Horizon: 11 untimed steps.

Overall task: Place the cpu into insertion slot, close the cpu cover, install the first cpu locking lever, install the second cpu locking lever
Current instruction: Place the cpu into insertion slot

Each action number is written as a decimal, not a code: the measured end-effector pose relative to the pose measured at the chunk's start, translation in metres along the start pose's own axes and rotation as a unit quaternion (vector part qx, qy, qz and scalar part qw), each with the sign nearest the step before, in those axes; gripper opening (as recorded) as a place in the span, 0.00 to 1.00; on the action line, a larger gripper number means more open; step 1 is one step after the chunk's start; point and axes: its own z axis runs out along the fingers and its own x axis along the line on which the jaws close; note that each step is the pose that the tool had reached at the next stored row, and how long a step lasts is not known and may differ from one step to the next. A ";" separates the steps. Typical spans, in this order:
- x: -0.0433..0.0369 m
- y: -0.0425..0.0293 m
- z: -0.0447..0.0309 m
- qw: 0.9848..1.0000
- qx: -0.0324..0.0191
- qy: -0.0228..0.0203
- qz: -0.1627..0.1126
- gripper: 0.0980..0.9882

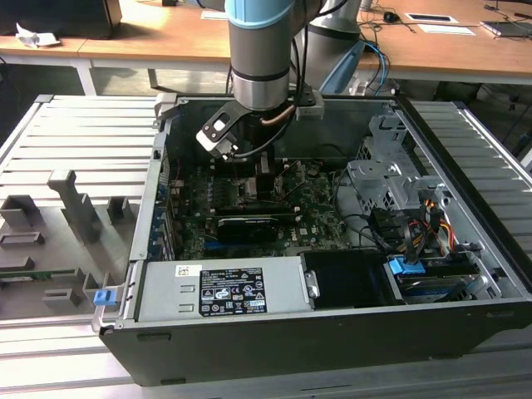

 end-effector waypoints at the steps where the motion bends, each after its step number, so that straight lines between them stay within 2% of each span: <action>1: 0.0011 -0.0001 0.0015 1.000 0.000 0.000 0.000 0.50; 5: 0.0035 -0.0004 0.0051 1.000 0.000 0.000 0.000 0.50; 11: 0.0038 -0.0006 0.0069 1.000 0.000 0.000 0.002 0.50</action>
